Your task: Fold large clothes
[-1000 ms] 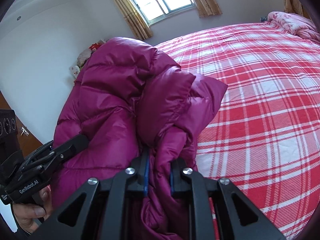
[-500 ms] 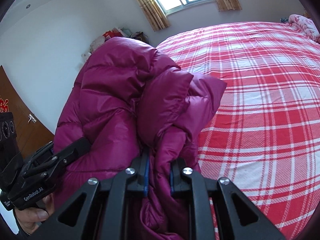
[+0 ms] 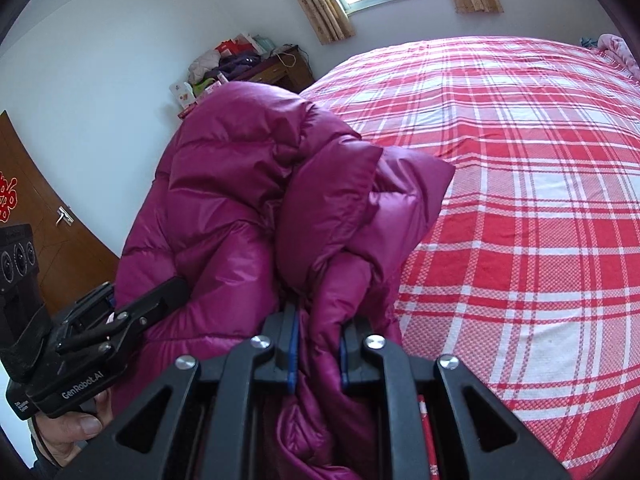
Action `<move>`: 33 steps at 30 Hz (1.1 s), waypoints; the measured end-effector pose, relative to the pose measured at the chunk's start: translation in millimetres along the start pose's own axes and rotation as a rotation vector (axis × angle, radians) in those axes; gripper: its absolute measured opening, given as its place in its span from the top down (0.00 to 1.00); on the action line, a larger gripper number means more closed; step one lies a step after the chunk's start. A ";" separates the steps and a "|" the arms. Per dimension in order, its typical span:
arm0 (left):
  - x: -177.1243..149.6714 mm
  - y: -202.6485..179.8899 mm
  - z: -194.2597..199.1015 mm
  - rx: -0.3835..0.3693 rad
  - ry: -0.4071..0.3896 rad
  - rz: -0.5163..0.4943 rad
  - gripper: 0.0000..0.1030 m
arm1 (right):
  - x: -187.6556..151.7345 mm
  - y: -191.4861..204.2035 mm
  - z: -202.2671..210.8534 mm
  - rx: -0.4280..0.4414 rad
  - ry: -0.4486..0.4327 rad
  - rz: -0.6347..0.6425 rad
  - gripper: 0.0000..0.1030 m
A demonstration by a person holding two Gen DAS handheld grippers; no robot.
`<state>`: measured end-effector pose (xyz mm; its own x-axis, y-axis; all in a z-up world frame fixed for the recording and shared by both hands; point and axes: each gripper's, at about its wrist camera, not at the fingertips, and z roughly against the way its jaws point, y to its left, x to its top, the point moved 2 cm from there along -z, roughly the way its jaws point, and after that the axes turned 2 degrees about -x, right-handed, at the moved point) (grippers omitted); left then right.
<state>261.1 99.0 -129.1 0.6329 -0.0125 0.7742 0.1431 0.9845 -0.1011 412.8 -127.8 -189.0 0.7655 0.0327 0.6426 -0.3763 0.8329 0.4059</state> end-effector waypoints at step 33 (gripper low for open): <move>-13.1 13.3 2.2 0.083 -0.009 0.038 0.19 | -16.7 -20.7 11.4 -0.101 0.010 -0.081 0.45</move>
<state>253.0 112.6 -139.2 0.6299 0.0258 0.7763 0.0557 0.9954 -0.0783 401.8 -151.8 -200.6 0.7967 -0.0323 0.6035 -0.2587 0.8842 0.3889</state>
